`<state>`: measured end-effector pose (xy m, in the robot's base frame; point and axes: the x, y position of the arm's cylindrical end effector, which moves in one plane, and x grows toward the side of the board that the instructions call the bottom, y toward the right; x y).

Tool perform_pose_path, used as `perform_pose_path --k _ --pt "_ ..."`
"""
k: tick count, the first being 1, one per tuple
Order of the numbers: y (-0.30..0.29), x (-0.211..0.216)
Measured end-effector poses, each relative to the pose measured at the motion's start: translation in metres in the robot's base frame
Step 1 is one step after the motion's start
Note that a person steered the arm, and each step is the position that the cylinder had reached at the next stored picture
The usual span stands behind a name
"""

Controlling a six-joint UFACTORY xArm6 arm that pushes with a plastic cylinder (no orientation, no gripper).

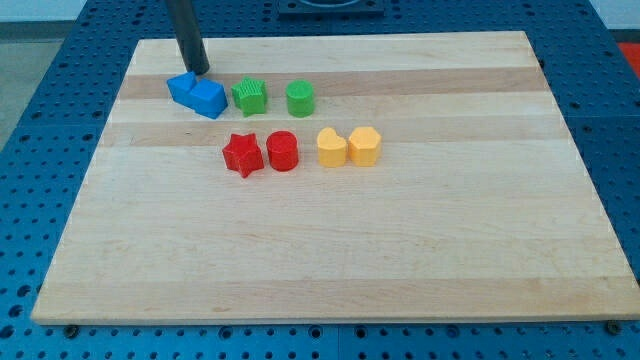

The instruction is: Adjust the green star and blue blocks in horizontal line

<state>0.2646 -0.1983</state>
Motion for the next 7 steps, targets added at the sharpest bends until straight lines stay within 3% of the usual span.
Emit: perform_pose_path --k 7 --pt "-0.009 0.029"
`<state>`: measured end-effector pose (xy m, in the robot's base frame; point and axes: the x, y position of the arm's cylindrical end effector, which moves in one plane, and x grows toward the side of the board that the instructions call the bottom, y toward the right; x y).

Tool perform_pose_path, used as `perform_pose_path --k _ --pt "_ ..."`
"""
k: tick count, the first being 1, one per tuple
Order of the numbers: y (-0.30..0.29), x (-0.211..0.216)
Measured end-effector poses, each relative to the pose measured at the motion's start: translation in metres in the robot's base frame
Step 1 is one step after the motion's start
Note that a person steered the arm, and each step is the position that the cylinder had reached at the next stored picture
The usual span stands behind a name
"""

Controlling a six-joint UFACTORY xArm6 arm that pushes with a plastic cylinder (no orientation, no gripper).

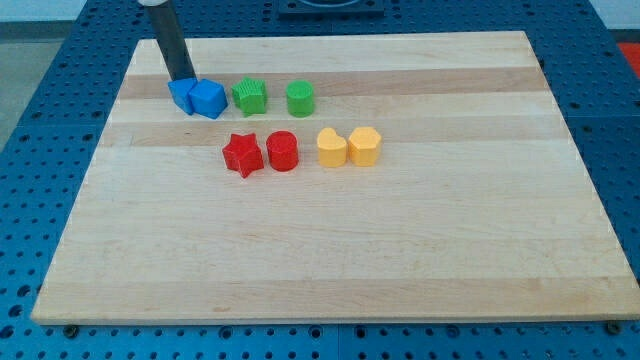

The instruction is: Adjust the green star and blue blocks in horizontal line

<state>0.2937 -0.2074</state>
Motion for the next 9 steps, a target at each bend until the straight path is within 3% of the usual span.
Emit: perform_pose_path --k 3,6,9 --pt "0.000 -0.004" --pt "0.185 -0.028" --pt "0.114 0.003"
